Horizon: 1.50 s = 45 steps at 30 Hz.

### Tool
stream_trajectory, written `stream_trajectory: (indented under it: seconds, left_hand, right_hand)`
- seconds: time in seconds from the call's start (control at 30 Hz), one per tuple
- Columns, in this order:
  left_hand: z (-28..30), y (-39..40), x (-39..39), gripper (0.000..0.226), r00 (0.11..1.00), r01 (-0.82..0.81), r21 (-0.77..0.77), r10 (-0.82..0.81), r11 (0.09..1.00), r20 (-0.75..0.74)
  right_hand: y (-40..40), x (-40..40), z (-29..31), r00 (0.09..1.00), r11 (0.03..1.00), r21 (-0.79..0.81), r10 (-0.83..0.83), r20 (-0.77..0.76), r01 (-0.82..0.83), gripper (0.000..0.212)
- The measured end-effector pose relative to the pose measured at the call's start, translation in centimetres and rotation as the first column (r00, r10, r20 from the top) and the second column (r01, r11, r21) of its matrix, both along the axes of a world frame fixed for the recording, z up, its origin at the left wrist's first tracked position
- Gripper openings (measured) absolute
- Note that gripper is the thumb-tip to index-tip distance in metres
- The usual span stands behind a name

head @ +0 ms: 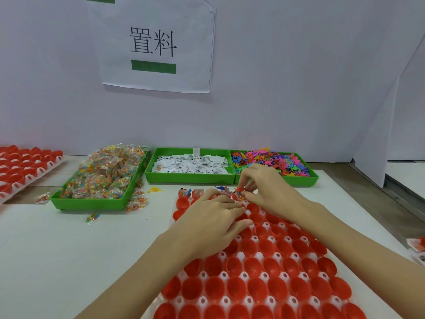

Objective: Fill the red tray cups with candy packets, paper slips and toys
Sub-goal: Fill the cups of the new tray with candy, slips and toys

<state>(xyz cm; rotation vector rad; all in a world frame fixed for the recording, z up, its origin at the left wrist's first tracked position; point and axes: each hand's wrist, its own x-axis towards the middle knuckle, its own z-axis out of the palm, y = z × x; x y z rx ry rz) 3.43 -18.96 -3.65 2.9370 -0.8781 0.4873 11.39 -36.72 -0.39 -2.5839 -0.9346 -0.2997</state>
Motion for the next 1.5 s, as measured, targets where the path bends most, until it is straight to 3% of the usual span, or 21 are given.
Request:
stream_trajectory:
  seconds: [0.2, 0.53, 1.5]
  left_hand:
    - [-0.1, 0.2, 0.2, 0.059, 1.0, -0.002, 0.001, 0.002, 1.0, -0.026]
    - [0.1, 0.3, 0.2, 0.057, 0.999, -0.004, -0.012, 0.004, 1.0, -0.053]
    - [-0.1, 0.3, 0.4, 0.058, 0.997, 0.0, -0.037, -0.002, 0.999, -0.074]
  right_hand:
    - [0.0, 0.4, 0.6, 1.0, 0.997, -0.076, 0.008, -0.002, -0.008, 0.01]
    - [-0.7, 0.1, 0.6, 0.999, 1.0, 0.003, -0.016, -0.029, 0.016, 0.015]
    - [-1.0, 0.5, 1.6, 1.0, 0.994, -0.111, 0.0, 0.023, 0.002, 0.013]
